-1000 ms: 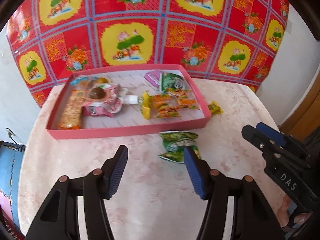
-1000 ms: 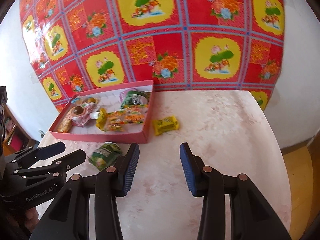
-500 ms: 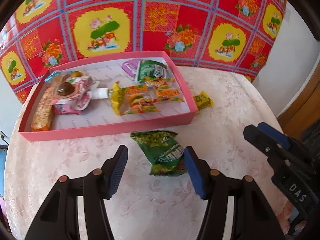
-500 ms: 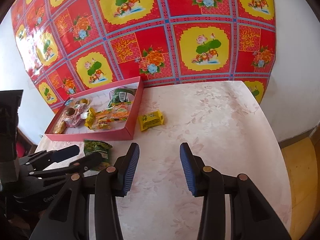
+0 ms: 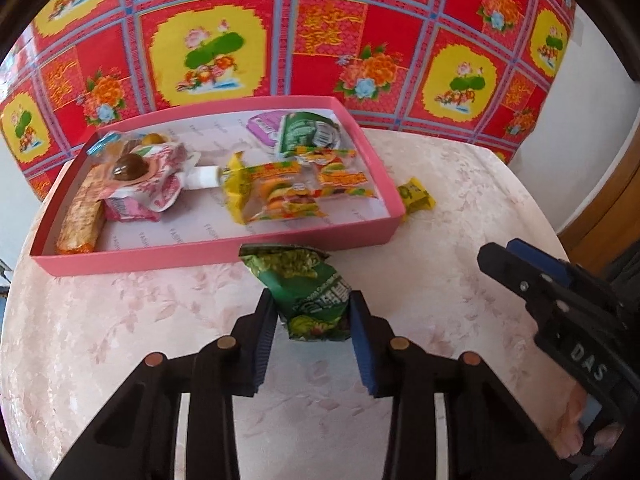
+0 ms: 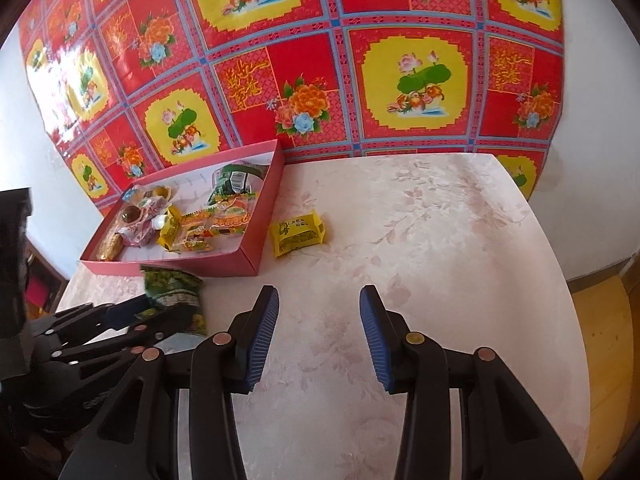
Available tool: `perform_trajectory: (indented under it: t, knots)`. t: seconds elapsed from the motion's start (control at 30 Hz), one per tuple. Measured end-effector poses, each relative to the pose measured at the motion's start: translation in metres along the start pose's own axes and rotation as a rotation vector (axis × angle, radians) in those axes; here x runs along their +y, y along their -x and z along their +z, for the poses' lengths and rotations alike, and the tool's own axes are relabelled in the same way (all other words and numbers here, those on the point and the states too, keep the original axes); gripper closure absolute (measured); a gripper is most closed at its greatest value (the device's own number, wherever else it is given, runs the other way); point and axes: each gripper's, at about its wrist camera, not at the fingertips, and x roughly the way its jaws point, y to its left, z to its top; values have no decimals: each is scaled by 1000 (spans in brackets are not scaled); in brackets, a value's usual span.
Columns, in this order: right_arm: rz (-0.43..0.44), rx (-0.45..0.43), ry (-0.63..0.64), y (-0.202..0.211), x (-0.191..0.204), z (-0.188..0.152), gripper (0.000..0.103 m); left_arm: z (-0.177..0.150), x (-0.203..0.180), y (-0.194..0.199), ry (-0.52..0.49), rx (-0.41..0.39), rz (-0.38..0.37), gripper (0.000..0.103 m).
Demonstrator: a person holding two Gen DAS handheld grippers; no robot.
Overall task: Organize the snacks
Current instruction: 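Grasp the green chip bag with the left tool while the right tool grasps the yellow candy pack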
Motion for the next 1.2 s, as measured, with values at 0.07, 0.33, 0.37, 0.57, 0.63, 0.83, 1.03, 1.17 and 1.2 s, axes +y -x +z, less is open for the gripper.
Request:
perform_trajectory:
  t: [0.07,0.33,0.37,0.57,0.63,0.83,1.03,1.17,1.2]
  knots:
    - [-2,15,13,-6,2,4,60,-2,7,2,12,-3,13,66]
    - [-18,57,121,-32,16,23,60,-14,48,16,91,-31,84,66]
    - [-24,62,131,-35,17,25,60,-15,52,17,103,-33,86,66]
    - [-36,84,187,-54,23,28,60,-15,61,19,119,-39,88,66]
    - [-34,88,198,-57,25,28,60,-16,62,19,121,-41,85,66]
    - [-67,79,245,-70,32,29,55,-15,62,18,117,-42,82,66]
    - [-68,70,202,-77,26,33,49,-15,63,17,124,-39,75,66]
    - [-66,70,201,-79,26,34,49,-16,63,17,120,-40,76,66]
    - [-65,70,201,-79,26,34,49,-16,63,17,121,-37,78,66]
